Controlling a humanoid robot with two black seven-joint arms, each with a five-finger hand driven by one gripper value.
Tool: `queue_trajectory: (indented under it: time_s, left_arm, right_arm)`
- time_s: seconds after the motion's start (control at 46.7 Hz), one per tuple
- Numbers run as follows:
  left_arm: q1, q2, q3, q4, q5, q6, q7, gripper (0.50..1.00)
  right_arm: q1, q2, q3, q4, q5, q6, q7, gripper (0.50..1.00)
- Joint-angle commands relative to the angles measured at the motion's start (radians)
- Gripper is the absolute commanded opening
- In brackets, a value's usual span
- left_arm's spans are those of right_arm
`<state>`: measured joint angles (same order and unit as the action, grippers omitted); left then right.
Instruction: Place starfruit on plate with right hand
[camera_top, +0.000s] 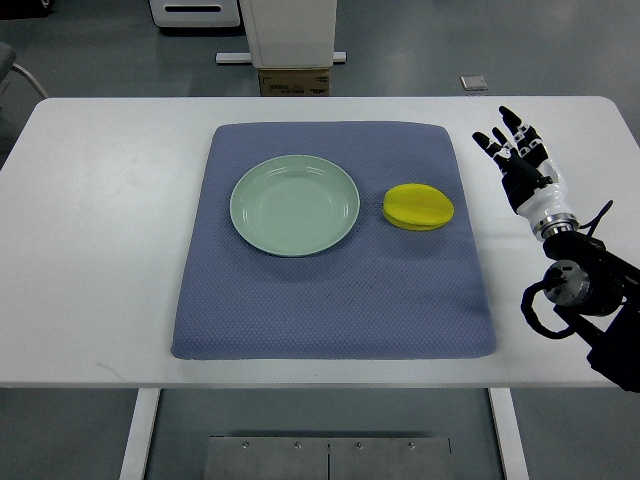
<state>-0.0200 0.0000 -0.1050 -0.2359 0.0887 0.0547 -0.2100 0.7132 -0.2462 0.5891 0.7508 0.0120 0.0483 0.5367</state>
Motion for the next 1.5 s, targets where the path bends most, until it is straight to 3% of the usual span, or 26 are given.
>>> queue_trajectory:
  time_s: [0.0, 1.178, 1.306, 1.478]
  left_arm:
    - [0.000, 0.000, 0.002, 0.001, 0.002, 0.008, 0.000, 1.000]
    - [0.006, 0.000, 0.002, 0.000, 0.003, 0.016, 0.000, 1.000]
    - [0.006, 0.000, 0.002, 0.000, 0.003, 0.016, 0.000, 1.000]
    - [0.006, 0.000, 0.002, 0.000, 0.003, 0.016, 0.000, 1.000]
  right_arm:
    - [-0.001, -0.002, 0.000, 0.001, 0.000, -0.001, 0.000, 1.000]
    - [-0.001, -0.015, -0.005, -0.010, -0.006, 0.018, -0.009, 1.000]
    - [0.005, -0.013, -0.003, -0.013, -0.003, 0.022, -0.047, 1.000]
    - [0.011, -0.015, -0.005, -0.013, -0.004, 0.084, -0.098, 1.000]
